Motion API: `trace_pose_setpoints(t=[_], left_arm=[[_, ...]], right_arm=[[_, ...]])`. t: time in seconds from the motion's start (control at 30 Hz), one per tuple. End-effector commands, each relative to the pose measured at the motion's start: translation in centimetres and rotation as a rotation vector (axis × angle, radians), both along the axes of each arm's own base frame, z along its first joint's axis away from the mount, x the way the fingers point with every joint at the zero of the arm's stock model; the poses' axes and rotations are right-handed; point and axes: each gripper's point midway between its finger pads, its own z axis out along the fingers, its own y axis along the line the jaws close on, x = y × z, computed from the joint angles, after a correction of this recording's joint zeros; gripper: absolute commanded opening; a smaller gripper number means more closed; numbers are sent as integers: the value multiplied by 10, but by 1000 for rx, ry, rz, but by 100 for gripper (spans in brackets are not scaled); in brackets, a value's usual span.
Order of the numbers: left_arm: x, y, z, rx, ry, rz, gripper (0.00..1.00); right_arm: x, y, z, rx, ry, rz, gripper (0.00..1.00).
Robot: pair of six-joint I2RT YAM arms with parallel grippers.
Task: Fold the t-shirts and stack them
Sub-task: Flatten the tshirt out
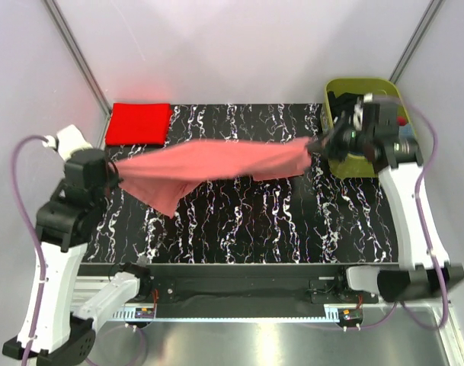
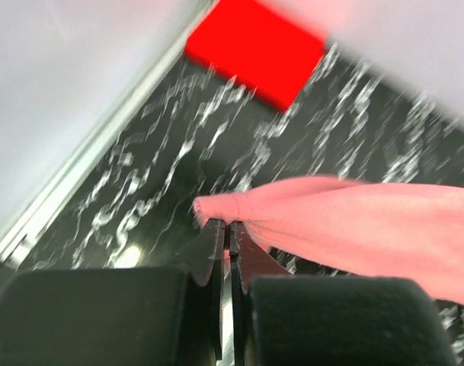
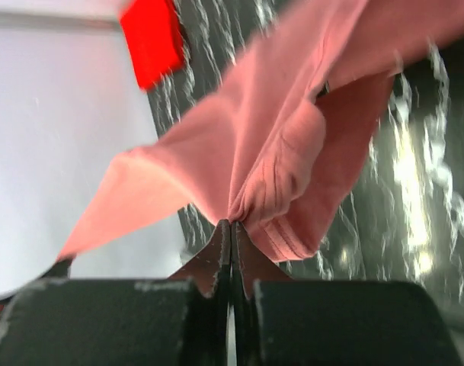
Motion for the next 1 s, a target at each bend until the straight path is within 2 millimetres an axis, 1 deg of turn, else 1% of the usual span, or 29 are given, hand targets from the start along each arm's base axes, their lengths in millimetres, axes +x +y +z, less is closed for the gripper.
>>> trace_pose_setpoints(t=[0.0,0.03,0.07,0.1,0.13,0.17,0.2,0.27,0.3,0.33,0.37,0.4,0.43,0.47,0.5,0.53,0.57,0.6,0.63,0.67,0.7,0.73,0.77,0.8,0.83,0.87,0.9,0.93,0.97], left_arm=[[-10,1,-52,10,100,0,0],[-16,3,-58,5,99,2,0],[-19,4,-67,11,117,4,0],[-21,5,-82,25,154,5,0],[-23,5,-91,30,174,3,0],[-23,5,-91,29,170,3,0],[-23,5,-99,34,192,4,0],[-18,2,-108,36,214,-5,0],[-15,-2,-118,30,237,-24,0],[-12,-5,-124,24,255,-34,0],[-10,-9,-135,17,276,-46,0],[-8,-16,-143,-5,293,-73,0],[-6,-20,-152,-26,315,-81,0],[-6,-25,-165,-38,343,-97,0],[-5,-34,-173,-77,366,-126,0],[-5,-38,-180,-97,379,-135,0],[-7,-43,-190,-113,403,-149,0],[-8,-50,-196,-145,424,-173,0],[-8,-54,-200,-158,435,-182,0],[-8,-56,-203,-169,446,-189,0],[-9,-61,-207,-185,463,-205,0],[-8,-62,-207,-190,467,-212,0],[-8,-64,-207,-194,468,-219,0],[-8,-66,-208,-198,474,-230,0],[-7,-67,-207,-200,472,-233,0],[-7,-67,-207,-202,472,-236,0],[-7,-70,-208,-207,479,-249,0],[-6,-71,-208,-212,481,-254,0],[-7,-73,-212,-217,492,-261,0]], right_arm=[[-72,8,-35,78,184,33,0],[-88,7,-33,83,177,34,0],[-96,7,-35,89,187,30,0],[-101,6,-38,94,200,25,0],[-106,6,-39,92,205,28,0],[-106,5,-40,82,203,26,0],[-105,3,-50,67,223,22,0],[-92,0,-69,27,246,17,0],[-81,-2,-85,1,237,18,0],[-70,-3,-102,-14,264,7,0],[-61,-6,-116,-42,271,3,0],[-54,-6,-132,-53,295,9,0],[-35,-3,-150,-55,312,19,0],[-27,-3,-161,-70,316,35,0],[-13,-2,-167,-83,304,40,0],[-3,-4,-192,-109,360,40,0],[3,-6,-202,-142,366,63,0],[16,-7,-202,-163,354,75,0],[23,-10,-220,-194,395,78,1],[27,-12,-228,-220,401,97,2],[35,-13,-229,-239,393,100,3],[37,-16,-245,-259,430,107,11],[36,-17,-250,-282,434,148,20],[32,-17,-252,-293,459,175,27],[29,-22,-258,-322,484,176,33],[21,-25,-262,-340,505,178,43],[15,-28,-263,-349,514,178,46],[10,-30,-253,-359,485,168,48],[4,-31,-251,-363,482,165,51]])
